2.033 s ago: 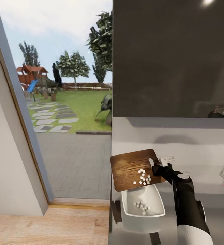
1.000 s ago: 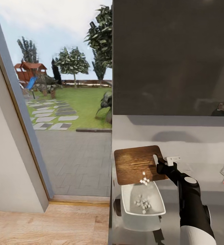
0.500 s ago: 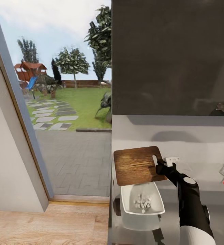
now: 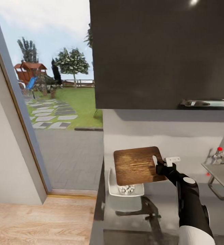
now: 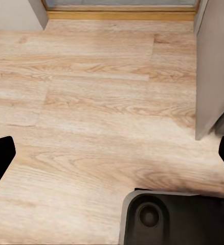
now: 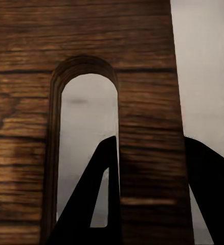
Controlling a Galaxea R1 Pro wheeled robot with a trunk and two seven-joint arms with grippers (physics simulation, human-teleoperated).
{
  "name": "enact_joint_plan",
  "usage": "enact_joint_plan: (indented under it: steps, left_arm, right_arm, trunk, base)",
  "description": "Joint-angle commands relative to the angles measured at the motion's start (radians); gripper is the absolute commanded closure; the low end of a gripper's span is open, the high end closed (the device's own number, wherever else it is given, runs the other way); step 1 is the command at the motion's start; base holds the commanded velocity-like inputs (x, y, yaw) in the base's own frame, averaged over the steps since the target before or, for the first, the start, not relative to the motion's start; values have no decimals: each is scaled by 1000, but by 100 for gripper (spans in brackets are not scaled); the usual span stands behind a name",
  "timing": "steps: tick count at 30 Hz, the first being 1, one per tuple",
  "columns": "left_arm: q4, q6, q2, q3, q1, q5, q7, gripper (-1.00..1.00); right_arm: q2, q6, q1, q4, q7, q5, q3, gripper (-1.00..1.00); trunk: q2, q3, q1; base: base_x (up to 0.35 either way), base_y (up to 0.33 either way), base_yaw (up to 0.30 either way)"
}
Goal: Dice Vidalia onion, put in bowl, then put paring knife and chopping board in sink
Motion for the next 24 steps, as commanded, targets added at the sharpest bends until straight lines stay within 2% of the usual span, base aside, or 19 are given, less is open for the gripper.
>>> enact_joint_plan:
  steps: [1, 17, 24]
  left_arm:
    - [-2, -2, 1, -8, 0, 10, 4, -100]
    - [-2, -2, 1, -8, 0, 10, 4, -100]
    - [-2, -2, 1, -8, 0, 10, 4, -100]
  right_arm:
    - [1, 2, -1, -1, 9, 5, -2, 100]
    - [1, 1, -1, -1, 10, 5, -2, 100]
    - [1, 1, -1, -1, 11, 5, -1, 100]
  trunk:
    - [-1, 0, 0]
    - [-1, 0, 0]
    - [-1, 2, 0]
  base:
    - [-250, -219, 0]
    - [-247, -219, -2]
    - [-32, -212, -137]
